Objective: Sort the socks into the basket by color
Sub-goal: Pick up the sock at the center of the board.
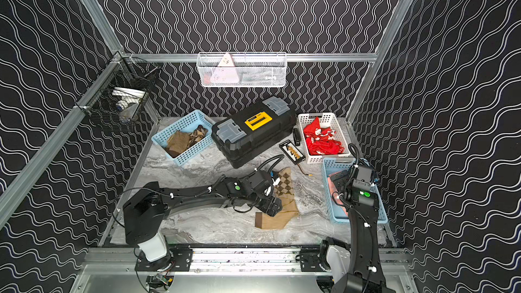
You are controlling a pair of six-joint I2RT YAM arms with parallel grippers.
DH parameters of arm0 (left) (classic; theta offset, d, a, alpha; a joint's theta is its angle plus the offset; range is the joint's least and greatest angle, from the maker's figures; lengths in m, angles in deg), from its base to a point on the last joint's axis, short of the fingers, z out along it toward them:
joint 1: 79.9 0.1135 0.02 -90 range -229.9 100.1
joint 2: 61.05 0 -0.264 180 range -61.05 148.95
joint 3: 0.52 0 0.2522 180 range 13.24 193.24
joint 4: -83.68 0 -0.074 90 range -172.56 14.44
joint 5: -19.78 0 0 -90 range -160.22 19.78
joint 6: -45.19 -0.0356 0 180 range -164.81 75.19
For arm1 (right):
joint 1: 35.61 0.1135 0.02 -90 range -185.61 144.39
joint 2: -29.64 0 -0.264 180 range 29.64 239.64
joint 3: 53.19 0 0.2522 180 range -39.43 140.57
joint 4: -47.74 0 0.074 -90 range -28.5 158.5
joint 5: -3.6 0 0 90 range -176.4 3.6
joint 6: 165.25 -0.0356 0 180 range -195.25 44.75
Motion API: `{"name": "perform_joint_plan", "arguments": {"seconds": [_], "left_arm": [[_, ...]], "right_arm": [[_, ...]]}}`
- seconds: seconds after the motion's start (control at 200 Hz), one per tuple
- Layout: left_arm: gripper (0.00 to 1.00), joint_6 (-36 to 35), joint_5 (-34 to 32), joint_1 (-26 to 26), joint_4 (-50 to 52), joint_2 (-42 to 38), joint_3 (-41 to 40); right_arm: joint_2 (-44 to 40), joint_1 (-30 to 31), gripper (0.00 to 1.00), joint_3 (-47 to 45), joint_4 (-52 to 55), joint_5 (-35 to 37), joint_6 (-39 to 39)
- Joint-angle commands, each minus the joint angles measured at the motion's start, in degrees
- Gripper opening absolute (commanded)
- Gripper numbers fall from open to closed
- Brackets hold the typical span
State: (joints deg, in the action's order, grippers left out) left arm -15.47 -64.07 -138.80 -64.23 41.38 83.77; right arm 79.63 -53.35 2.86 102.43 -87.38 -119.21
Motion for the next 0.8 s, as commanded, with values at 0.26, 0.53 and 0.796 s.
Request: {"name": "perform_joint_plan", "arguments": {"seconds": [0.26,0.53,0.796], "left_arm": [[0.93,-5.0,-5.2,-2.5,1.3,10.9,8.9],[0.94,-6.0,-12.0,-3.8,0.4,17.3,12.2],[0.85,-7.0,-15.7,-4.8,0.9,22.8,15.1]], "right_arm": [[-5.1,1.1,0.93,4.2,8.0,-4.6,0.7],[-4.7,2.6,0.93,6.4,6.9,-6.6,2.1],[-4.2,3.8,0.93,6.9,6.0,-7.0,2.9]]}}
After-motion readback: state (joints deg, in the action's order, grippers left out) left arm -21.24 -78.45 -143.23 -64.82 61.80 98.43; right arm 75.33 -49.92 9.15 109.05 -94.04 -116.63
